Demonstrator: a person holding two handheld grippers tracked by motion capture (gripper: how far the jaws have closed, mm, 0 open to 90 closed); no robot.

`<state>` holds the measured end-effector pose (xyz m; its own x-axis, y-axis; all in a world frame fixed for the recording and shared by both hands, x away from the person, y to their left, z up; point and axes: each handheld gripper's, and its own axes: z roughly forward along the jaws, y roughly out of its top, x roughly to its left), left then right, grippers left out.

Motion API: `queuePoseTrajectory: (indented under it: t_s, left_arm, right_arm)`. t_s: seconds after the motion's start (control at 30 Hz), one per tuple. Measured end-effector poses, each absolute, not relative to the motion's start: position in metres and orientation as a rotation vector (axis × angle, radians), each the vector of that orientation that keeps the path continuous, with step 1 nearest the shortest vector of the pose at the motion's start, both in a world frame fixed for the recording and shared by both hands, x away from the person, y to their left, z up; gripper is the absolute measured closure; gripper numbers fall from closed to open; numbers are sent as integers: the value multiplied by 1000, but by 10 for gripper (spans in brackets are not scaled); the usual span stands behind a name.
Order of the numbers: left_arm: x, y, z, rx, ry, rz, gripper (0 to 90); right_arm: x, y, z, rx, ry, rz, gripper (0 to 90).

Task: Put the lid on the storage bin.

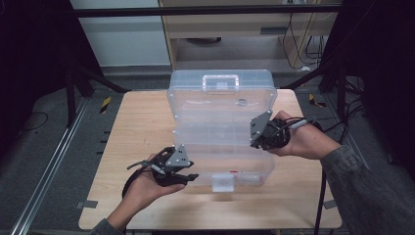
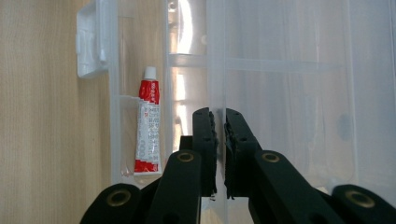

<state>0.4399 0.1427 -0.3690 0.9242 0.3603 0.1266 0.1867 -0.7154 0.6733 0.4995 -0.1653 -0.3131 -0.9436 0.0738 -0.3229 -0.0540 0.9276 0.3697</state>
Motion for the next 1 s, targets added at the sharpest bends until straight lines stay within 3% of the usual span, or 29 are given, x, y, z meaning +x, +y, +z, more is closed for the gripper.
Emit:
queuePoseTrajectory:
  t_s: [0.23, 0.6, 1.0]
  left_arm:
    - [449, 153, -338, 2275, 435, 340, 582]
    - [492, 170, -292, 2113, 603, 376, 894]
    - [534, 172, -291, 2091, 750, 353, 895]
  right_arm:
    - [499, -166, -314, 19, 2748, 547, 846]
    - [497, -167, -315, 19, 2744, 558, 841]
    - [494, -169, -318, 16, 2735, 563, 842]
